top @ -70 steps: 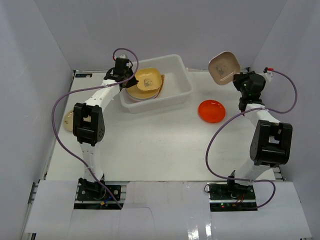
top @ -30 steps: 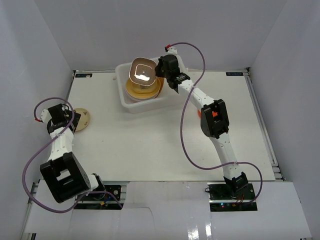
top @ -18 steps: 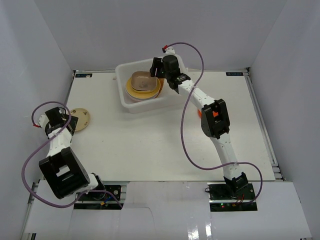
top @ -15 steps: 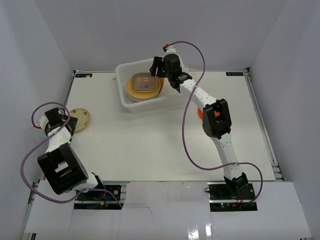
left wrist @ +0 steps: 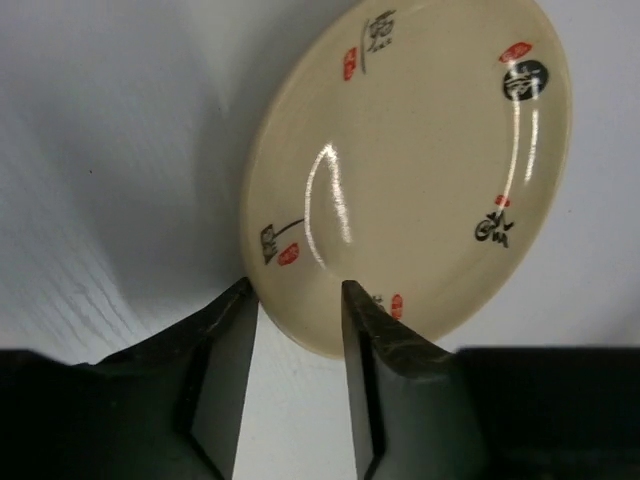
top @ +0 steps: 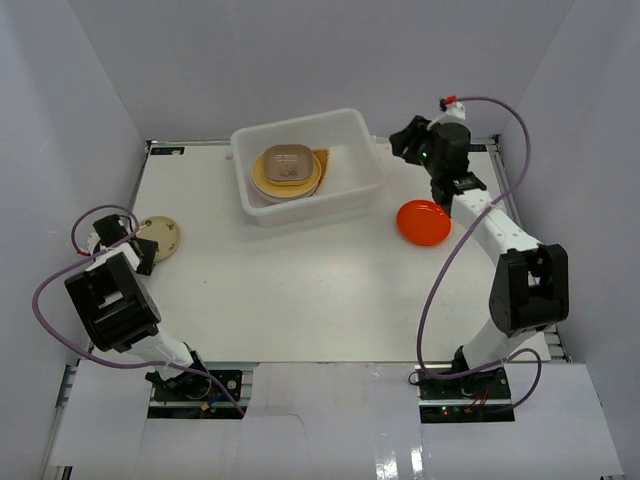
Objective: Place the plates into the plastic bin on the countertop
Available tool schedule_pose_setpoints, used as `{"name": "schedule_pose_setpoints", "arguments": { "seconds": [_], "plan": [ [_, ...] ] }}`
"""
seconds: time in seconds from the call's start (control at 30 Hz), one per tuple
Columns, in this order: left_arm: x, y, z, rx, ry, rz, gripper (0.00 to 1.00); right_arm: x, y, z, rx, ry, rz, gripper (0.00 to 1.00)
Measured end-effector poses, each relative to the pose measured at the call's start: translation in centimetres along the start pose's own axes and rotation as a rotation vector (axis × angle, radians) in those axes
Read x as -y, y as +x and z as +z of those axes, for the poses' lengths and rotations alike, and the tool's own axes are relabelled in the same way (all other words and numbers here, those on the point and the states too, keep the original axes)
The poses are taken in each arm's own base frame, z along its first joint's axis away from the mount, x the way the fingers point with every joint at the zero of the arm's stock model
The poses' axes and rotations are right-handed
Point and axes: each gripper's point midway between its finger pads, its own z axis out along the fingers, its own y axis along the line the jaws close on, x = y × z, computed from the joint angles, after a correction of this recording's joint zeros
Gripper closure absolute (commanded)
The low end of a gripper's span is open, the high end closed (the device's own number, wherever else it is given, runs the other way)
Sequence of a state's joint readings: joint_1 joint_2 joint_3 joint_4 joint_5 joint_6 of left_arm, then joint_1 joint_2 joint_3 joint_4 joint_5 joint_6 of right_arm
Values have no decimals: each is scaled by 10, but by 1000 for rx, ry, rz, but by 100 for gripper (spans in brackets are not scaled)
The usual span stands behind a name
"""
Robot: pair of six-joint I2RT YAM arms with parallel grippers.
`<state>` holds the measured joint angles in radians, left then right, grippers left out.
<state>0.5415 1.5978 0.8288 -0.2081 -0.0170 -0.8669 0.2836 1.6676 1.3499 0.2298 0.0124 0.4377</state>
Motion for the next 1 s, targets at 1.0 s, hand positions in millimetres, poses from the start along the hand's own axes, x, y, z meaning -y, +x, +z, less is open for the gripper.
{"name": "schedule_pose_setpoints", "arguments": {
  "seconds": [1.0],
  "plan": [
    [43,24,-47,-73,285,39,100,259,174,-93,-236,387,519,60]
  ]
}}
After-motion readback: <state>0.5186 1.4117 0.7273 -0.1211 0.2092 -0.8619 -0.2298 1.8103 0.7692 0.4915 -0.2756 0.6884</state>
